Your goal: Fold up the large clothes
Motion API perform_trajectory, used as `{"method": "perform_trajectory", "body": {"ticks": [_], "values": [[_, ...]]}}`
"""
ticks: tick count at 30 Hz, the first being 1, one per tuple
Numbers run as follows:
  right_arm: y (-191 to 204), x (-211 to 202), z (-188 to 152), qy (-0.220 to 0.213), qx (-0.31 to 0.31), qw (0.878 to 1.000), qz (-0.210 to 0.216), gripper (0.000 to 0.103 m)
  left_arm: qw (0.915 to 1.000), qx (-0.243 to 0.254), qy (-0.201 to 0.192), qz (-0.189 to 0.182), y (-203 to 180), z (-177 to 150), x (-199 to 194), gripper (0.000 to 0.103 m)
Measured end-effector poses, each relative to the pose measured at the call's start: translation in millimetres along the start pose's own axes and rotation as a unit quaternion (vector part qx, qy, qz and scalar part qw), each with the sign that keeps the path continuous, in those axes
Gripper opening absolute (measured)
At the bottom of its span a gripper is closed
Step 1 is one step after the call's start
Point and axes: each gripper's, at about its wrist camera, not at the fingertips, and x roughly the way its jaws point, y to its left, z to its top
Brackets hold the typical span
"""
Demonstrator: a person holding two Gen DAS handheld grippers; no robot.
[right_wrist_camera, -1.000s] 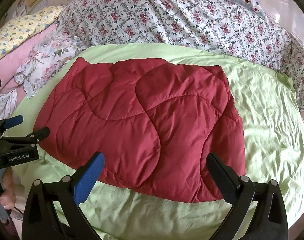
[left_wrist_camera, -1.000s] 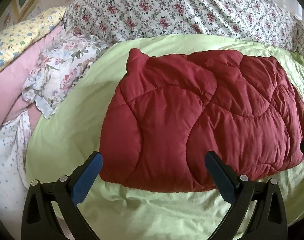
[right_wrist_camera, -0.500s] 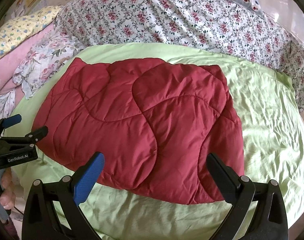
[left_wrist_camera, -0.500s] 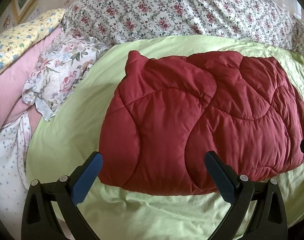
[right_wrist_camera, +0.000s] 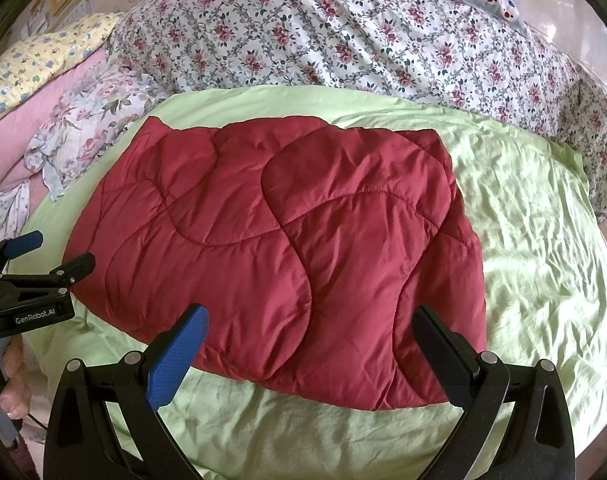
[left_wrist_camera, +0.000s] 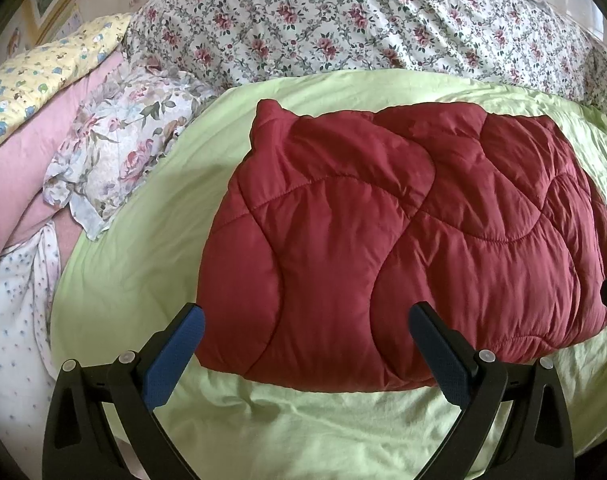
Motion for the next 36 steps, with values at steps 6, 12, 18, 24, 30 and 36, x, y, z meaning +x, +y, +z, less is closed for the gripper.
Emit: {"method": "perform_trajectory", "body": {"ticks": [6,12,18,24,30,36], "values": [[-1.6,0.5,0.1,0.000,0.001,1.000,0.000,0.102,1.0000,0.000,0.000,-0.001,0.0,0.4,0.3,0.102],[-2.6,0.1,0.6,0.000,0.003,1.000,0.000,0.102,1.0000,-0.003,0.001,-0.001,0.8,1.3,1.3,0.102],[-4.7,0.0,1.1,0.000,0.008,1.000,0.000,0.102,1.0000,-0.005,0.003,0.001,0.2,2.2,1.9,0.102],[-5.5,0.7,1.1,0.001,0.010,1.000,0.000,0.102,1.0000,-0.004,0.003,-0.002,-1.9,2.1,1.6,0.102],[-6.0,1.3,1.2,0.002,0.011,1.000,0.002,0.102,1.0000,-0.003,0.003,-0.002,-3.2,2.3,2.0,0.102],[-4.3,3.6,0.9,0.006,0.013,1.000,0.003,0.102,1.0000,-0.007,0.004,-0.006,-3.0,2.0,3.0,0.102]]}}
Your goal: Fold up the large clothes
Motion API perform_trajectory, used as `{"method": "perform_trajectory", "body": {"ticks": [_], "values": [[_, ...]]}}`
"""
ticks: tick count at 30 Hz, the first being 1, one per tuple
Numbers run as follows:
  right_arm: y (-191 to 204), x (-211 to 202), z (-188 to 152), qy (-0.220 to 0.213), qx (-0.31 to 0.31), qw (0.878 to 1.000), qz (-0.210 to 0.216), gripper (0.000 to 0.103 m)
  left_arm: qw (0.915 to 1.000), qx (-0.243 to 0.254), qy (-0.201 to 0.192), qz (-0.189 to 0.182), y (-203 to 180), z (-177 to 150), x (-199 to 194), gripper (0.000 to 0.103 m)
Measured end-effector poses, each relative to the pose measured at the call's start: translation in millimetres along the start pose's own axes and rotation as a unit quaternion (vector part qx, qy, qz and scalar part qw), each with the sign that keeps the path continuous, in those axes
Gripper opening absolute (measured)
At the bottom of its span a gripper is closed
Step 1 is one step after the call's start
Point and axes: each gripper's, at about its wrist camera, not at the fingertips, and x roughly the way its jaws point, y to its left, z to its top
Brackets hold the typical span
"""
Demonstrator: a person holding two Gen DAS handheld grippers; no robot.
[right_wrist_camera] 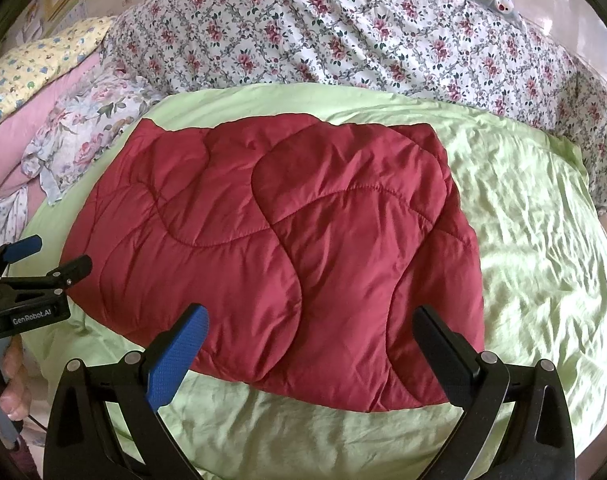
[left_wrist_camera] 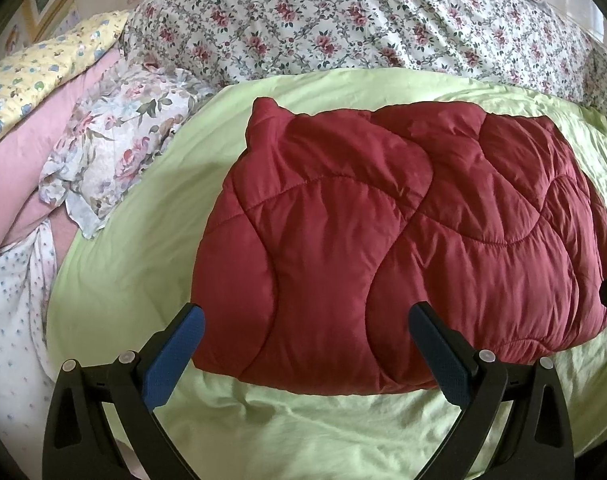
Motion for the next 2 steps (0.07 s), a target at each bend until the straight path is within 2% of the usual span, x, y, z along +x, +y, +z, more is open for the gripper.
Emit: {"method": "perform_trajectory", "body": {"ticks": [2], "values": [[-0.2,0.7,0.1,0.000,-0.001,1.000,0.000,0.102,0.9999,-0.003,0.000,-0.011,0.3,0.2,-0.2,0.102]]}}
